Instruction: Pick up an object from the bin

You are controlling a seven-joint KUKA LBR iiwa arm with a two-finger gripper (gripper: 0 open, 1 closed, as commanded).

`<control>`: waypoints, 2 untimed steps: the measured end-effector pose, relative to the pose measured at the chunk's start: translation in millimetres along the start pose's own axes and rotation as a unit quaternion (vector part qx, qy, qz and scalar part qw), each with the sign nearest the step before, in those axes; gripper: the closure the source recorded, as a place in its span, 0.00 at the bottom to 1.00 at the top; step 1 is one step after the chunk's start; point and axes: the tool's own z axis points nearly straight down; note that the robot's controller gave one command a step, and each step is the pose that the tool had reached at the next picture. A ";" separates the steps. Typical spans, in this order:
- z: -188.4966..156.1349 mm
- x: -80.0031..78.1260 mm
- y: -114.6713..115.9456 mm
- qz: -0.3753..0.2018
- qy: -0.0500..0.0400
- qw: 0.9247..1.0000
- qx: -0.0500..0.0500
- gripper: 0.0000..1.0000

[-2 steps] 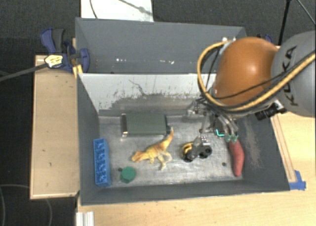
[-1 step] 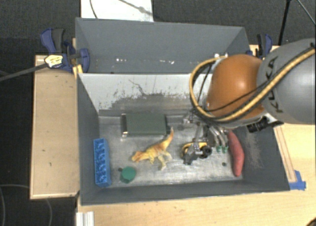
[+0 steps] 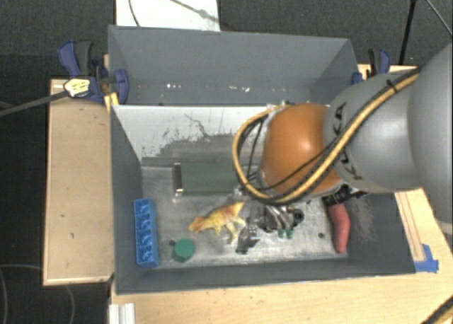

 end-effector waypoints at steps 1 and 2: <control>53.9 -61.3 -12.2 0.005 0.011 1.000 -0.003 1.00; 54.0 -61.2 -12.3 0.006 0.011 1.000 -0.003 1.00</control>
Offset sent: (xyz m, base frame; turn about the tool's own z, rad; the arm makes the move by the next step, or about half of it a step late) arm 0.0000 0.0000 0.0000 0.0000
